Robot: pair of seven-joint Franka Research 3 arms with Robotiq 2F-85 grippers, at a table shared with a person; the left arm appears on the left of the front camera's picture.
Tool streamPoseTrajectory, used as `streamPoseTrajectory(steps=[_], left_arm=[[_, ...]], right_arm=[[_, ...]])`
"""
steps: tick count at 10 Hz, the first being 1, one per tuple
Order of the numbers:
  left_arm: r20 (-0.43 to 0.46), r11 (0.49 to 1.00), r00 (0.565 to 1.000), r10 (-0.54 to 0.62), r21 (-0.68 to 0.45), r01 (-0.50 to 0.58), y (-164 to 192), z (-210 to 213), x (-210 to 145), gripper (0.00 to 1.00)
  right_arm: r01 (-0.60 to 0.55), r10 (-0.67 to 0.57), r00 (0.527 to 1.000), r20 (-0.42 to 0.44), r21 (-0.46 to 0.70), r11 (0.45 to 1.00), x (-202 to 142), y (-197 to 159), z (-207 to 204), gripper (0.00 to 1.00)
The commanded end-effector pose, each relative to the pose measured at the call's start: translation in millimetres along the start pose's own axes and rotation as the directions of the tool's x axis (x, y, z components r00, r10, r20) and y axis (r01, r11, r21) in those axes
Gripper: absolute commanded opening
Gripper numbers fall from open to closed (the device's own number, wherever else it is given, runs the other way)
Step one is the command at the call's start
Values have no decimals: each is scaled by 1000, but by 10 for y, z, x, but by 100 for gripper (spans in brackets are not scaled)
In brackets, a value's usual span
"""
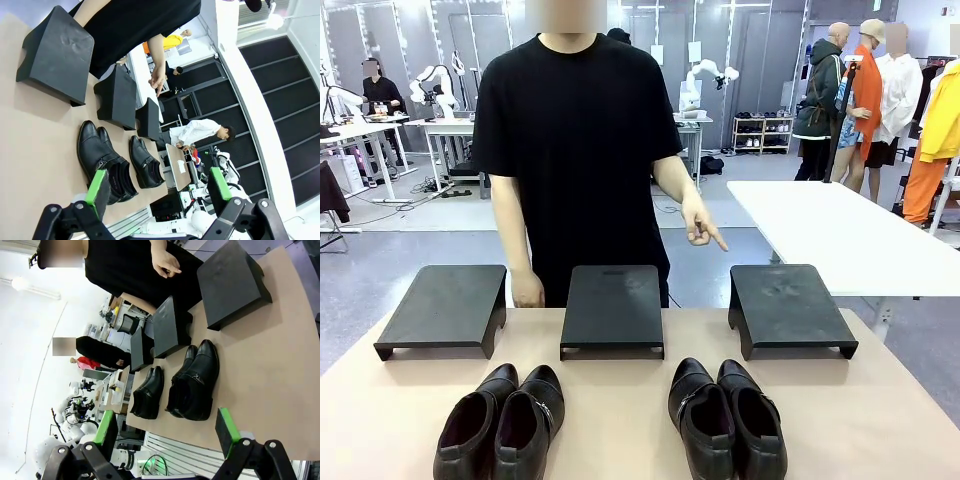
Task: Place the shoes on the stand as instructed by the person.
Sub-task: Pick up one pair of Shoes and place it on the Shoes Stand indicated by the person.
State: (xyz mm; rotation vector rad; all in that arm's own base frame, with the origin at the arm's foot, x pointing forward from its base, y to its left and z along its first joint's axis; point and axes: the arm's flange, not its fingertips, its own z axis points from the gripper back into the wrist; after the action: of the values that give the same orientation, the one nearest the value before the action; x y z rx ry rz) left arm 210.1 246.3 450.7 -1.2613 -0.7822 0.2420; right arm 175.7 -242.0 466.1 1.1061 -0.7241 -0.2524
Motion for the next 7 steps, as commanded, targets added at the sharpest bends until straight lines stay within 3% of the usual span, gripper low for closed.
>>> streamPoseTrajectory(steps=[1,3,5,7], left_arm=[[6,1000,1000,-17,-22,17,9,8,18,100],[6,1000,1000,-17,-22,17,9,8,18,100],[6,1000,1000,-17,-22,17,9,8,18,100],[6,1000,1000,-17,-22,17,9,8,18,100]], right_arm=[[-24,24,1000,8,12,1000,16,3,15,100],[0,0,1000,0,0,1000,0,0,0,100],[-80,55,984,-168,-146,986,64,610,-326,100],[-150,46,931,-362,-262,953,241,1090,-1009,100]])
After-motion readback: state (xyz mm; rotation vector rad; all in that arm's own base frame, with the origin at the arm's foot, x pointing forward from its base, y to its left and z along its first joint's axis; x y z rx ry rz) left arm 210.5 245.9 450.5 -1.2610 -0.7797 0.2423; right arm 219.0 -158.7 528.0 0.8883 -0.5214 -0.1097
